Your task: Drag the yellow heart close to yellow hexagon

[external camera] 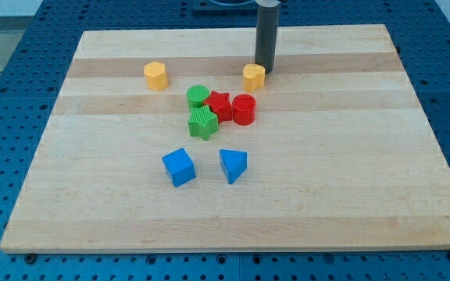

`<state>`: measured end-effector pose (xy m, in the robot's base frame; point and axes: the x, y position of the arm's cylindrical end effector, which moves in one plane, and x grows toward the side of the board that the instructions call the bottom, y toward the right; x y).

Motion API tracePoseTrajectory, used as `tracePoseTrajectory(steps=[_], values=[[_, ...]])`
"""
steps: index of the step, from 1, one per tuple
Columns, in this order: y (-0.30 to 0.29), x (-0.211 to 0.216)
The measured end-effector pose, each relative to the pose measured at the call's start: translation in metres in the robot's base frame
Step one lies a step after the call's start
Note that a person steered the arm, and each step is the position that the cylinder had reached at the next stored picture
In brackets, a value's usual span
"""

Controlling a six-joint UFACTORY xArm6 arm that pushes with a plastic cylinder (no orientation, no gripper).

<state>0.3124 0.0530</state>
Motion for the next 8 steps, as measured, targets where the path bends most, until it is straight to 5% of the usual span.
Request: tracePoseTrajectory(steps=[6,8], values=[[0.002,0.048],[-0.129,-0.005]])
